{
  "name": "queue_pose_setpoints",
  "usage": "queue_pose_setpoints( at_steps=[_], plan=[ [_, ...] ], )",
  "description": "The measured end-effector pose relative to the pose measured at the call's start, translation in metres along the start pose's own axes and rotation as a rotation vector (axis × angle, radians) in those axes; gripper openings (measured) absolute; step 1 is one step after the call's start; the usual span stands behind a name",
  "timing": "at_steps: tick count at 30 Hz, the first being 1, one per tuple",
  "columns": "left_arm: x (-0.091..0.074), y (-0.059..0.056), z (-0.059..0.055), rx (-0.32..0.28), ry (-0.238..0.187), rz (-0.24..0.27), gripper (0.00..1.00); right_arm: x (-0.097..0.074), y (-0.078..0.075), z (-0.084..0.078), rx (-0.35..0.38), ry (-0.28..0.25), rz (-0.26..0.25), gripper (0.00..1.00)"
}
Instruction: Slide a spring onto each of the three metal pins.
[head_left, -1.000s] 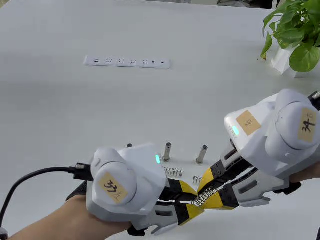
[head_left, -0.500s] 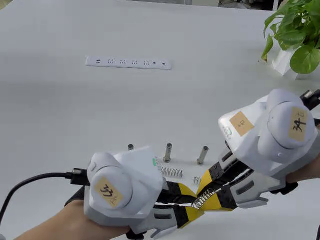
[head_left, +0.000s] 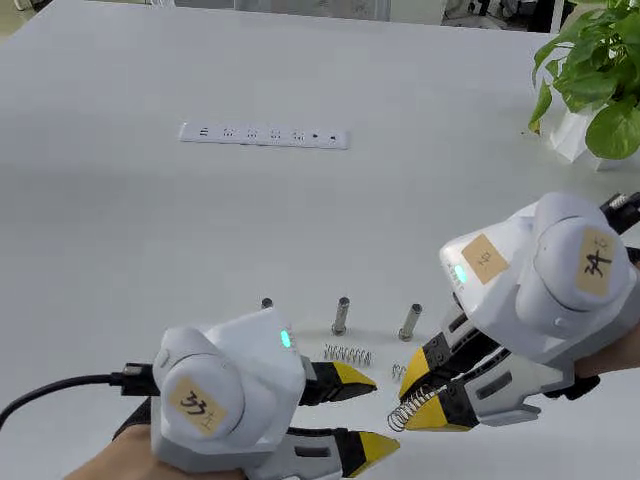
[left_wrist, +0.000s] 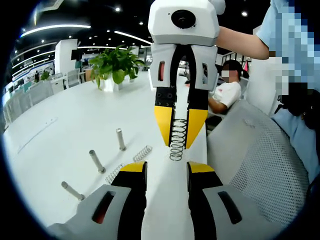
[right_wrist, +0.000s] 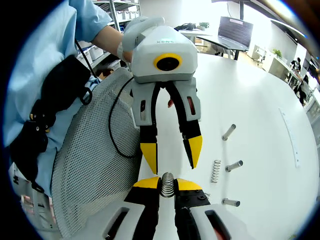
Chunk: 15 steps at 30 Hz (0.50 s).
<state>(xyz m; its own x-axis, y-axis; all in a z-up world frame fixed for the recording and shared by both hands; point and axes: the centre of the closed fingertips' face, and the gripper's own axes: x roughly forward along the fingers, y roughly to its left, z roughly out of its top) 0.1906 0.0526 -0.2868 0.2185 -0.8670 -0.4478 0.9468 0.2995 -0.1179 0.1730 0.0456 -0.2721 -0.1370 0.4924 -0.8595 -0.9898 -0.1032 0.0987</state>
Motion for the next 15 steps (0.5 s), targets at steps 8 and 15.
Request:
queue_pose_setpoints(
  at_steps=[8, 15],
  plan=[
    [-0.016, 0.018, -0.011, -0.059, -0.017, 0.103, 0.57, 0.001, -0.004, -0.006, 0.008, 0.014, 0.002, 0.07],
    [-0.031, 0.036, -0.018, -0.106, -0.032, 0.197, 0.76, 0.002, -0.006, -0.008, 0.004, 0.023, 0.003, 0.07]
  ],
)
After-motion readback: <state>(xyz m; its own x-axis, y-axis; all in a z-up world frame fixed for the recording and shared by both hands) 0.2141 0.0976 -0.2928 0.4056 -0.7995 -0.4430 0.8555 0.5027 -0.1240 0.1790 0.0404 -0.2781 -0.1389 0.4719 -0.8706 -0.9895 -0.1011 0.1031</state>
